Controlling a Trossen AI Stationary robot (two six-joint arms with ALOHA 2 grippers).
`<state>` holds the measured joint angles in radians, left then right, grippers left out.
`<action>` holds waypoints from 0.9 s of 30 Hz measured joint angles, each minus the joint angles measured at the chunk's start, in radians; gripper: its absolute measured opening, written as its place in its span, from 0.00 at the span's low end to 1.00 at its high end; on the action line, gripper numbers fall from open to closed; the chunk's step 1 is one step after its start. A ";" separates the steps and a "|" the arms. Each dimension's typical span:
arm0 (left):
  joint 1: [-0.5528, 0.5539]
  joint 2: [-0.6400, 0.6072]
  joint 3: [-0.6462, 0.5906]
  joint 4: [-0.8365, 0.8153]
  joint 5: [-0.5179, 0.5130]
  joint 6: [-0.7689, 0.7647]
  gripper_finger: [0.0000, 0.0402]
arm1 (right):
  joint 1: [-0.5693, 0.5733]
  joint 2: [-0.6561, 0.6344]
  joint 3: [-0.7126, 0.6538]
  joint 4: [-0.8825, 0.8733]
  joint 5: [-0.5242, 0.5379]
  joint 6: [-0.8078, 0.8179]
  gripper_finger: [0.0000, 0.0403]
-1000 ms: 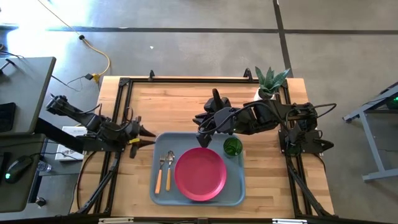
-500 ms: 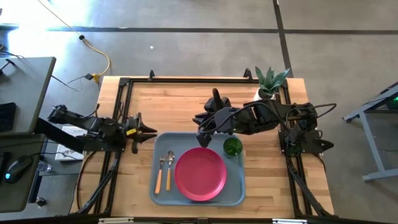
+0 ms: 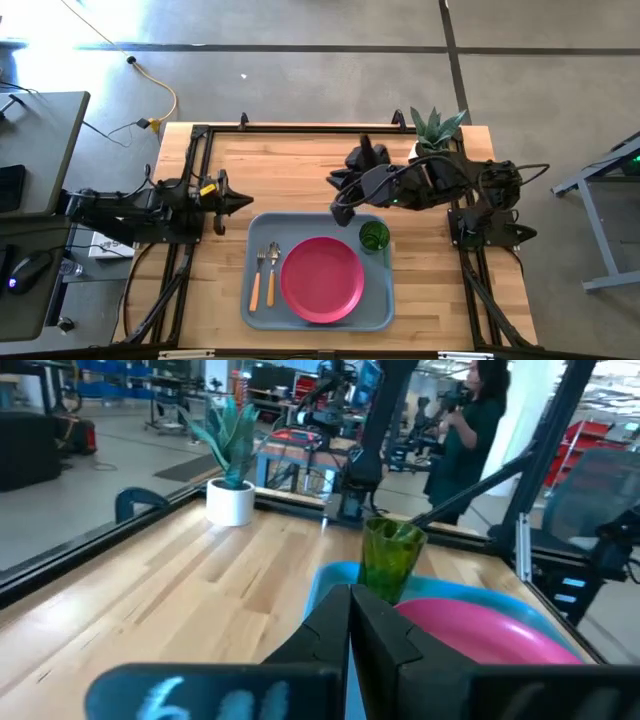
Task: Pick and place plate/cup/fork/spoon on tray
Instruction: Return to Home Position
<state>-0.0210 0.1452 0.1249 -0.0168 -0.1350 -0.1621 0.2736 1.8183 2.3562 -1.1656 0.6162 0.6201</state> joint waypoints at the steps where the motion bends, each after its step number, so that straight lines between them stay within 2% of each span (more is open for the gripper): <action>1: 0.017 0.000 0.000 -0.001 0.023 0.000 0.00 | -0.001 -0.008 0.000 -0.014 0.007 0.000 0.15; 6: 0.090 0.000 0.000 -0.008 0.098 0.056 0.00 | -0.013 -0.048 0.000 -0.088 0.017 -0.032 0.15; 11: 0.135 0.000 0.000 -0.008 0.157 0.104 0.00 | -0.034 -0.077 0.000 -0.131 0.029 -0.172 0.15; 15: 0.141 0.000 0.000 -0.010 0.162 0.108 0.00 | -0.060 -0.088 0.000 -0.204 0.003 -0.229 0.15; 20: 0.141 0.000 0.000 -0.011 0.148 0.130 0.00 | -0.100 -0.088 0.000 -0.375 -0.040 -0.246 0.15; 23: 0.141 0.000 0.000 -0.011 0.125 0.130 0.00 | -0.135 -0.094 -0.005 -0.403 -0.093 -0.300 0.15; 27: 0.141 0.000 0.000 -0.011 0.107 0.130 0.00 | -0.189 -0.158 -0.054 -0.383 -0.229 -0.418 0.15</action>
<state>0.1204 0.1455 0.1249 -0.0282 -0.0282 -0.0321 0.0850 1.6605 2.3026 -1.5484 0.3874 0.2017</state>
